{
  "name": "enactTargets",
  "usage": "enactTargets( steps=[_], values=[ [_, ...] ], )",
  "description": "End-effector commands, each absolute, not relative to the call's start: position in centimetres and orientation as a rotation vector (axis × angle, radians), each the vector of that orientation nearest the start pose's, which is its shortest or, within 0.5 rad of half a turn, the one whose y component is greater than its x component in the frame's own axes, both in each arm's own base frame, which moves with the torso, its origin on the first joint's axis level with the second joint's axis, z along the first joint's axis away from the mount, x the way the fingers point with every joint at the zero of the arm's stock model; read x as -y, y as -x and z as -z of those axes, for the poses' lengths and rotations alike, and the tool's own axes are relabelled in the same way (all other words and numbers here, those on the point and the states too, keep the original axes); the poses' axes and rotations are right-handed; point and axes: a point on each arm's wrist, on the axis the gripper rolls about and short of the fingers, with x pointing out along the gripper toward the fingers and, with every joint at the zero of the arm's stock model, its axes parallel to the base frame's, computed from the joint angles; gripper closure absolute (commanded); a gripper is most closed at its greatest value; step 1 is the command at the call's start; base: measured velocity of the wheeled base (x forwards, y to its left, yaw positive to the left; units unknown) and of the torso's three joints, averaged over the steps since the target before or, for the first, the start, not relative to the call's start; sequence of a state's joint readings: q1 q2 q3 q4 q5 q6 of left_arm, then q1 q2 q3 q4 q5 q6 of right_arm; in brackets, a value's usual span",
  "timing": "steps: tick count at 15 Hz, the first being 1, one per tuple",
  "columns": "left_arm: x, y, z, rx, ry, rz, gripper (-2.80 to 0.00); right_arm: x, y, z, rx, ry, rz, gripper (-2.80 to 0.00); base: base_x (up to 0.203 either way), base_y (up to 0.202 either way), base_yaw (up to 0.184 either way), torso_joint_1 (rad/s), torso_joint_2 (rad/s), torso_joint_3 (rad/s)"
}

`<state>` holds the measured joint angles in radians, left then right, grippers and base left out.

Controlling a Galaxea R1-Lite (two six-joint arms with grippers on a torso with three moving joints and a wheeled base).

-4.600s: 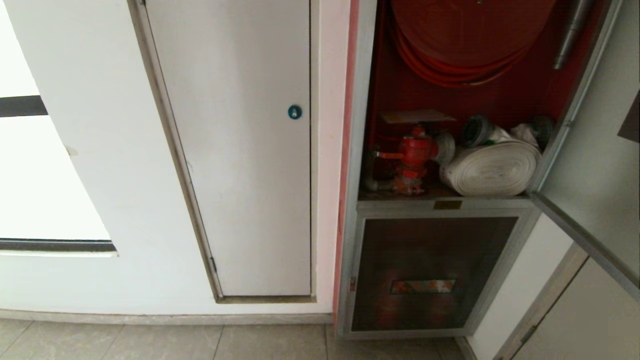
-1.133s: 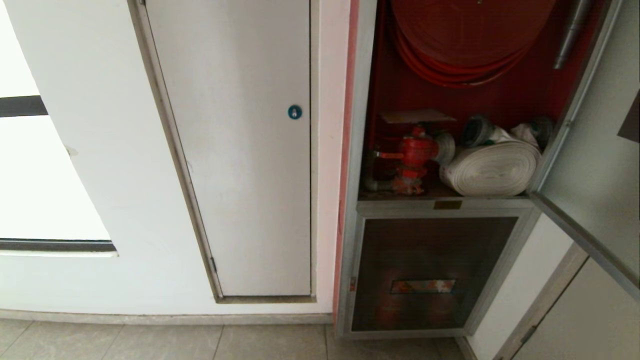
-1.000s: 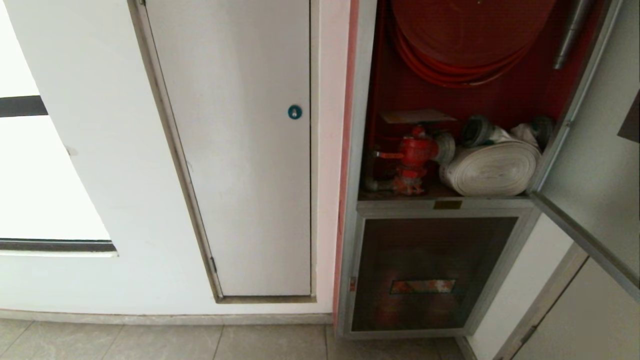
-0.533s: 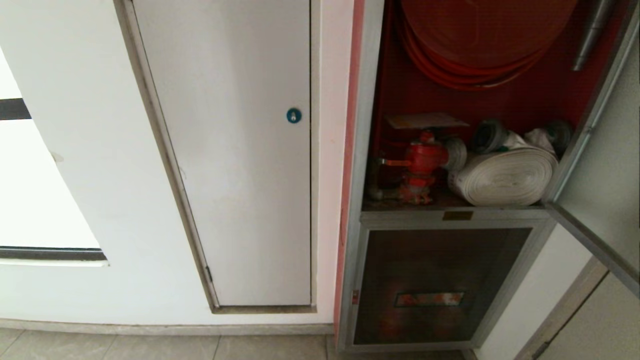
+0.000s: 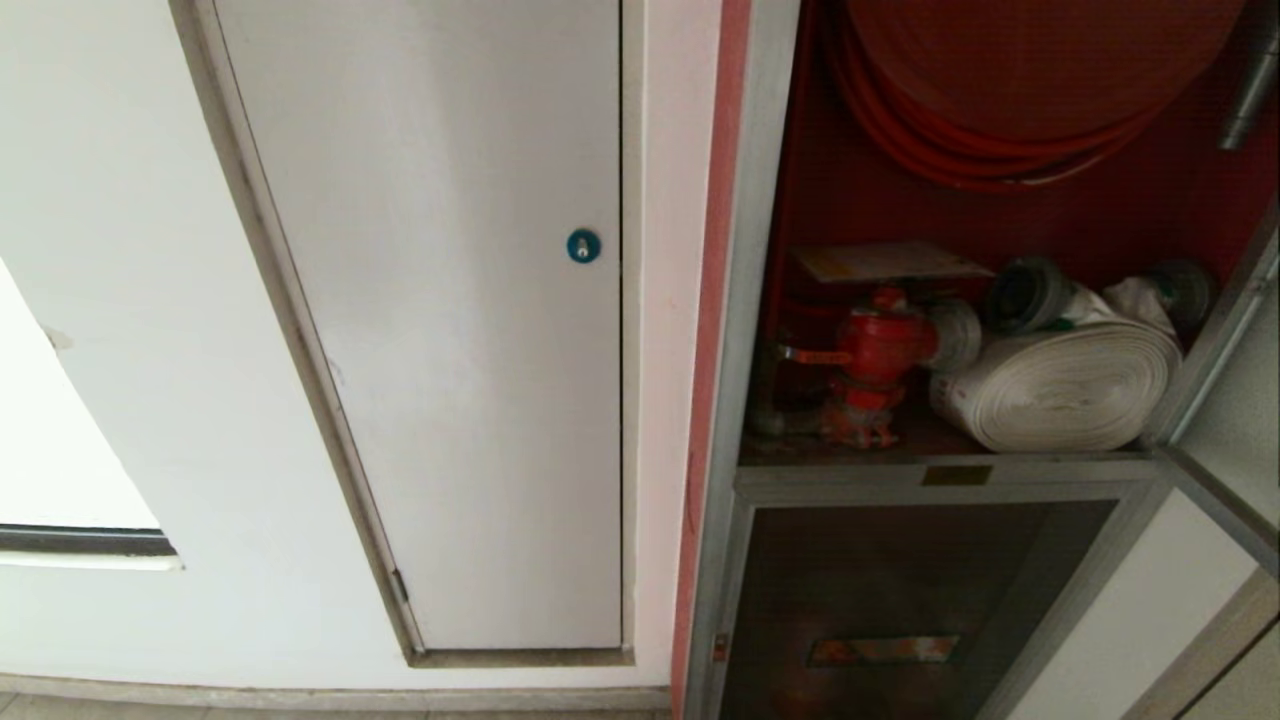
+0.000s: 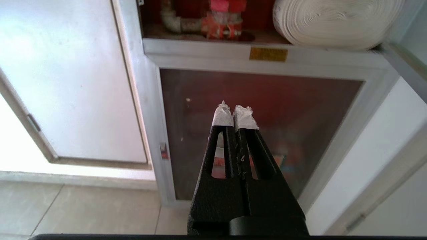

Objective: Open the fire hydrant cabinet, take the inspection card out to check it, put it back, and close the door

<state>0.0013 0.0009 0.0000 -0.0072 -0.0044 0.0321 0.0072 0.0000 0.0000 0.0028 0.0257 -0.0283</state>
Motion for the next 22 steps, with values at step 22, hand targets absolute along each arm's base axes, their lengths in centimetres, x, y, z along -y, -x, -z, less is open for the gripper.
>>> enactTargets(
  steps=[22],
  values=[
    [0.01,2.26,-7.56,0.002,-0.031,0.002,0.0,-0.04,2.26,-7.48,-0.006,0.029,-0.034,0.0,0.128,0.0,0.0,0.002,0.0,0.002]
  ],
)
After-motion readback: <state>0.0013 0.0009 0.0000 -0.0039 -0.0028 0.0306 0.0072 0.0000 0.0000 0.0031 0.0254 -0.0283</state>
